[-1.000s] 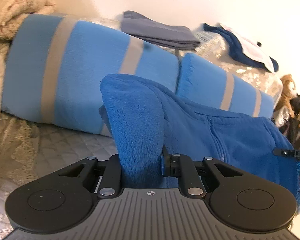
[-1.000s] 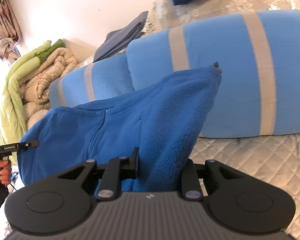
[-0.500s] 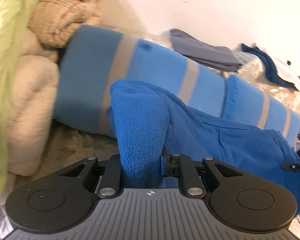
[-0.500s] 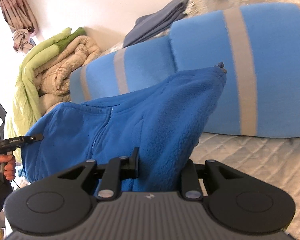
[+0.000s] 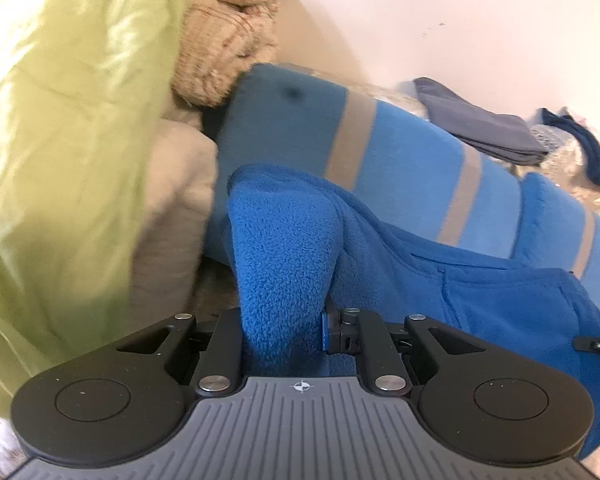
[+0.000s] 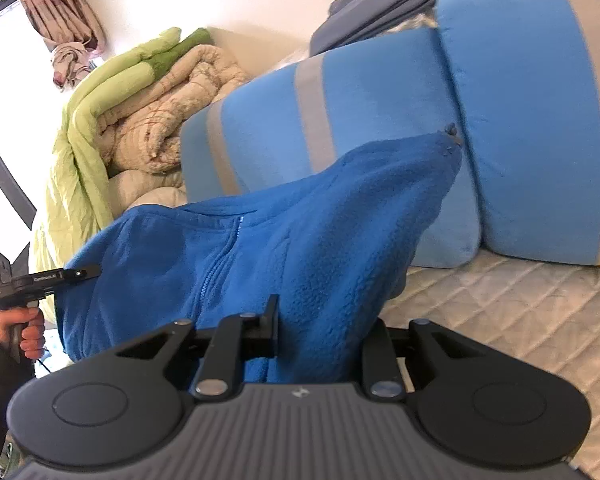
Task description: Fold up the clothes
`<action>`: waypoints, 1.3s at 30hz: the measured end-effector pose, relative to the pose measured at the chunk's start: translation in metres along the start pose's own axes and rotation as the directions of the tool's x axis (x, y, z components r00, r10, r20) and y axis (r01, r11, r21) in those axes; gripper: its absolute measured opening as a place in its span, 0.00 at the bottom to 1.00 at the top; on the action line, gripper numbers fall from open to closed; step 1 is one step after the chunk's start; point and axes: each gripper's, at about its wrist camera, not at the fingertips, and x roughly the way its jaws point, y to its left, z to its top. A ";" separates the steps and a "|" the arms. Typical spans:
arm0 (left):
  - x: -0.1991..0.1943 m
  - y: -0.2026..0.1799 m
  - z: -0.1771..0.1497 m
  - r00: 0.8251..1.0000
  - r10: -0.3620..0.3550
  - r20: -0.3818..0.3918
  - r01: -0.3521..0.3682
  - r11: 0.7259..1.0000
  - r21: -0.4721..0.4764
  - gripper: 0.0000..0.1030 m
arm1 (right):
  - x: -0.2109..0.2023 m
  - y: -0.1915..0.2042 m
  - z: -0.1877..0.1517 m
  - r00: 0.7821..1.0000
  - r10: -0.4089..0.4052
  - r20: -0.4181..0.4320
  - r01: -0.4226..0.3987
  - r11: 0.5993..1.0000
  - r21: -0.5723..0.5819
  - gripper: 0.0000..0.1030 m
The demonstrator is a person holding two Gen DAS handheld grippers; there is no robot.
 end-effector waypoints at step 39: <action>0.168 0.043 -0.116 0.971 0.237 -0.039 -0.237 0.971 0.001 0.84 | -0.025 -0.089 -0.157 0.965 -0.262 -0.002 0.262 0.965 0.023 1.00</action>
